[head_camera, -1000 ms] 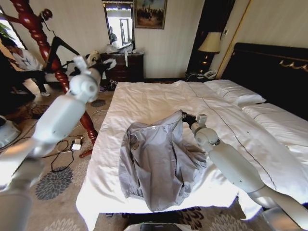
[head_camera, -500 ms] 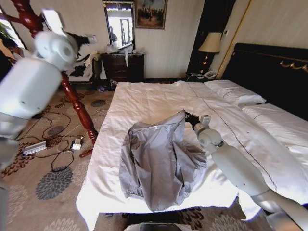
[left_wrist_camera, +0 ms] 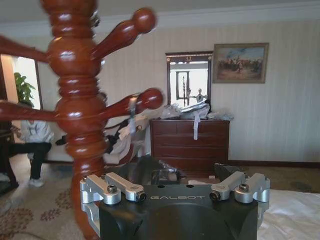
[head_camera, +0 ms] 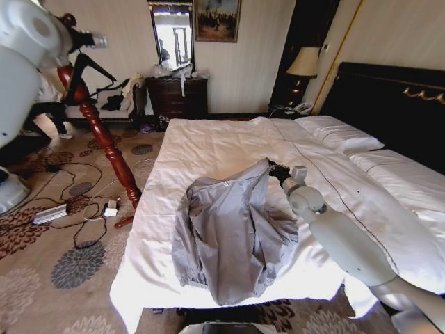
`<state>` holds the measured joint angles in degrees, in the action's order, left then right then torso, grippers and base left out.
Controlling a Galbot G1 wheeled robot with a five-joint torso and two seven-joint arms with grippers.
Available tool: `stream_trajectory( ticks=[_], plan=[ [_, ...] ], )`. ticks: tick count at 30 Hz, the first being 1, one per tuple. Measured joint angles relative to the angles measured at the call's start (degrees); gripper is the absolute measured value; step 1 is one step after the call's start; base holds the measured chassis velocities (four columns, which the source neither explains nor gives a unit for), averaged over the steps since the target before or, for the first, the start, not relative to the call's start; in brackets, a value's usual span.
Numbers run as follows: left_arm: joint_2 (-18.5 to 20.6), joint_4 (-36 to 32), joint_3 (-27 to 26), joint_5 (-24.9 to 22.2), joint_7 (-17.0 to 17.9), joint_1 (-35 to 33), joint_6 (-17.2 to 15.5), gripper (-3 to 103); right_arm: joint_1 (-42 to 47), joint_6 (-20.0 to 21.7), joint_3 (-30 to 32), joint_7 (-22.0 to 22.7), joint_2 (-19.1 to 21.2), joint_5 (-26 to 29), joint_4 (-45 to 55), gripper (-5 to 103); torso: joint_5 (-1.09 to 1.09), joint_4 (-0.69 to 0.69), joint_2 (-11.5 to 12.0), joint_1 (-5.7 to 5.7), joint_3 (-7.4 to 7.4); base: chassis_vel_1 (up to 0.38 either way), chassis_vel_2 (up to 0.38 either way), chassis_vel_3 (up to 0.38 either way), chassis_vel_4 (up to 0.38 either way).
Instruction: Pick up the clothes from the bed and hang them on the clothes hanger.
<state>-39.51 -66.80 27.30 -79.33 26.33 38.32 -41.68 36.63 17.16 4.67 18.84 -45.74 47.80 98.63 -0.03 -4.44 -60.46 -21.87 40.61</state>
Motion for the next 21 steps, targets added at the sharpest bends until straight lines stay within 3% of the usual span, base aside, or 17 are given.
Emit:
stream_trajectory(
  ticks=[4,17,18,21],
  plan=[
    [0.41,1.89,0.59,-0.58,-0.79,-0.13,-0.37,99,0.42,0.00,0.32,-0.02,0.50,-0.02,0.38,0,0.02,-0.04,0.01,0.00,0.00,0.000,0.000,0.000,0.000],
    [-1.83,8.54,0.54,1.02,-0.28,-0.77,-0.62,97,0.59,-0.09,0.20,-0.06,1.36,0.01,0.45,0,0.02,0.00,0.00,-0.01,0.00,0.000,0.000,0.000,0.000],
    [-2.26,9.47,0.55,0.99,-0.55,-0.71,-0.62,101,0.59,-0.10,0.21,-0.10,1.43,0.02,0.45,0,0.01,0.01,0.00,0.00,0.00,0.000,0.000,0.000,0.000],
    [-4.84,13.76,0.53,0.93,-1.42,-0.02,-0.62,98,0.38,-0.13,0.15,-0.16,1.48,0.17,0.45,0,0.02,-0.03,0.00,-0.01,0.01,0.000,0.000,0.000,0.000]
  ],
)
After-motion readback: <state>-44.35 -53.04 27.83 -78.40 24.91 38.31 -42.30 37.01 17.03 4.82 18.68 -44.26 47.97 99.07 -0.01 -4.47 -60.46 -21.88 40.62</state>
